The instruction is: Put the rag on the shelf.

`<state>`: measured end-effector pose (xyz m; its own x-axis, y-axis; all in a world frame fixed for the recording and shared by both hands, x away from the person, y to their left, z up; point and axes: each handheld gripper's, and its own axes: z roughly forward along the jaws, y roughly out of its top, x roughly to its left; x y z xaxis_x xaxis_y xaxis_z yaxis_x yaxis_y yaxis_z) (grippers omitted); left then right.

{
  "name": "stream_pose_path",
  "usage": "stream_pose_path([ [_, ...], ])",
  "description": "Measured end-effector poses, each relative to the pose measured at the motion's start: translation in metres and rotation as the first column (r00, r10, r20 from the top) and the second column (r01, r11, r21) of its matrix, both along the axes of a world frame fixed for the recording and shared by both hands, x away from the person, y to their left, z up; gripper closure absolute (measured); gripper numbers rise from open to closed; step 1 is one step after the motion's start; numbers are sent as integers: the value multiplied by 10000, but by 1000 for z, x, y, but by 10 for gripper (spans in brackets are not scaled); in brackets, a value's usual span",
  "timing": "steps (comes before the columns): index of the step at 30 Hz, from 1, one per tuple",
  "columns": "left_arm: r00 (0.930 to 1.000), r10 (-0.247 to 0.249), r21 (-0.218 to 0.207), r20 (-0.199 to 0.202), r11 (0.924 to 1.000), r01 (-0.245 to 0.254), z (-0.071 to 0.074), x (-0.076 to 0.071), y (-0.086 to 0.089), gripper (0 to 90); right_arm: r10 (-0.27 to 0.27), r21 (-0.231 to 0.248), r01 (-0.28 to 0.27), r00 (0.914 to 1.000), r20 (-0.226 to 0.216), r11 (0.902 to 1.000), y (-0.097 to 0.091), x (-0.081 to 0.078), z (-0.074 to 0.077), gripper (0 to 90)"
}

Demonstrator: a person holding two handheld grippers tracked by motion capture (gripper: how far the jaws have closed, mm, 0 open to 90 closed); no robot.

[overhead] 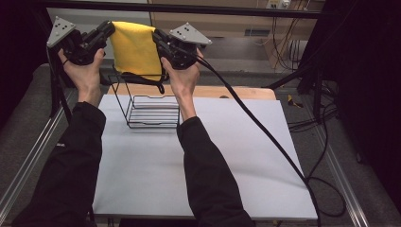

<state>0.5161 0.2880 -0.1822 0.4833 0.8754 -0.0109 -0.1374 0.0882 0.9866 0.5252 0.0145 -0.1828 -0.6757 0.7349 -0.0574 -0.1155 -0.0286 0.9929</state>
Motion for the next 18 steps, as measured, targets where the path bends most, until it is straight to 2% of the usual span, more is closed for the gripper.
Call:
stream_pose_path([
  [3,9998,-54,247,-193,9997,59,-9,-3,1,829,-16,-156,12,9997,-259,9999,-1,0,-8,794],
  [6,9996,-157,303,-249,9994,164,-16,-7,2,829,24,-162,-31,9991,-431,9999,-3,-1,-16,794],
  [9,9994,-284,313,-183,9991,289,-20,-12,2,829,61,-192,-70,9988,-482,9998,-5,-3,-21,793],
  [13,9989,-307,456,-359,9984,323,-23,-17,4,828,135,-224,-147,9984,-541,9996,-6,-6,-25,791],
  [18,9984,-429,468,-358,9979,445,-25,-25,8,827,229,-346,-246,9986,-484,9991,-5,-12,-25,790],
])
